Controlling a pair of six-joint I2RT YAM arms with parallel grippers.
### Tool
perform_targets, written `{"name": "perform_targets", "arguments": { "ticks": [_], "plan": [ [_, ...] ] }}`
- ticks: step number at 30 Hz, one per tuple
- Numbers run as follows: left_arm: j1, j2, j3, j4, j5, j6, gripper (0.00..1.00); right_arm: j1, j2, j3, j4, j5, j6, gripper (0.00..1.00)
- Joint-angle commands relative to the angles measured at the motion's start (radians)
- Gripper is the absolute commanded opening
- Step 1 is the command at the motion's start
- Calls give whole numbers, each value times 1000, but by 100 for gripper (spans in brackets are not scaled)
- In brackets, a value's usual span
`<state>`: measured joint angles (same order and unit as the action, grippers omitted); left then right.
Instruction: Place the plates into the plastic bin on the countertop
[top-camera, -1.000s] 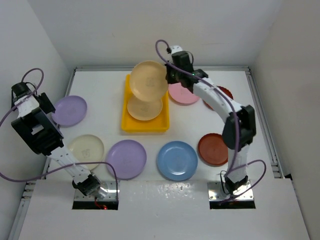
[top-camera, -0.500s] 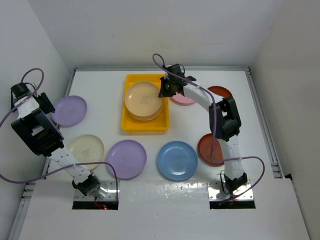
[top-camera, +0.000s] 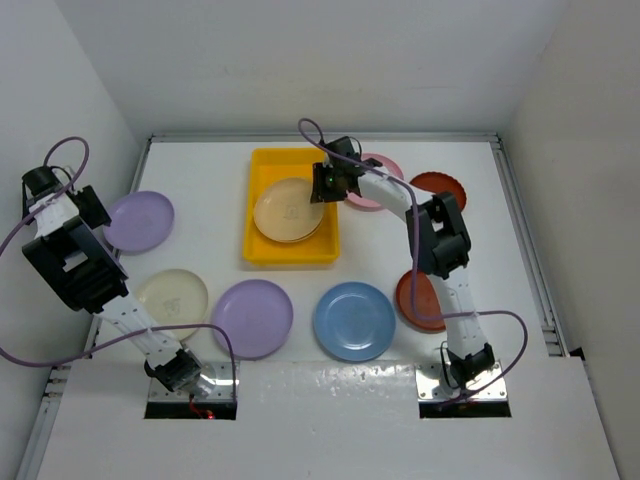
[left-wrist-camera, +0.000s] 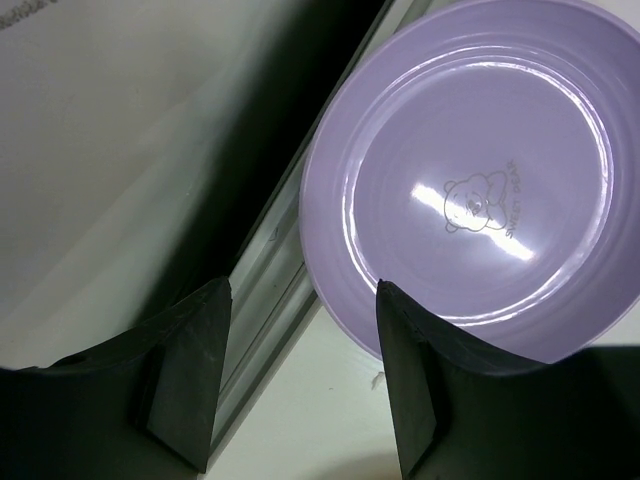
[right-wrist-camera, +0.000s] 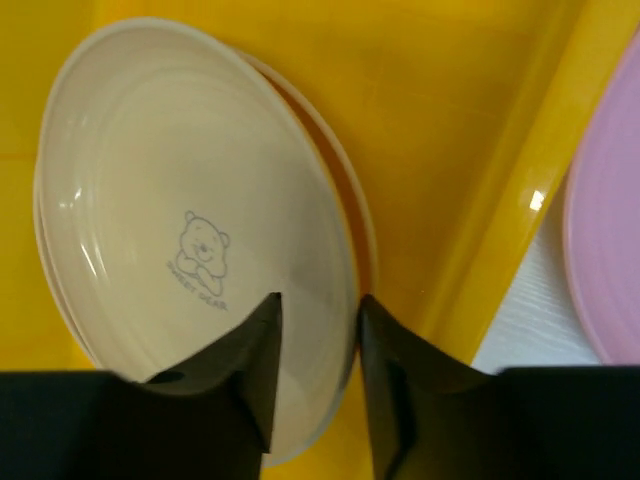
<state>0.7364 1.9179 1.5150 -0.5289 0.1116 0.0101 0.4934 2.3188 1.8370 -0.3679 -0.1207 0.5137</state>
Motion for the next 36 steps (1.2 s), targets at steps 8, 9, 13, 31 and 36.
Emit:
{"name": "perform_targets", "arguments": {
  "ticks": [8,9,13,31,36],
  "plan": [
    [11,-17,-18,21,22,14,62,53,-73,64,-22,93,-127,68],
    [11,-7,-18,21,7,14,62,56,-91,61,-22,110,-156,73],
    [11,50,-7,21,-3,14,62,82,-159,38,-17,162,-221,76],
    [11,168,20,39,233,4,0,116,-427,-194,87,177,-253,76],
    [1,133,20,40,342,13,0,108,-489,-271,93,226,-267,77]
  ]
}}
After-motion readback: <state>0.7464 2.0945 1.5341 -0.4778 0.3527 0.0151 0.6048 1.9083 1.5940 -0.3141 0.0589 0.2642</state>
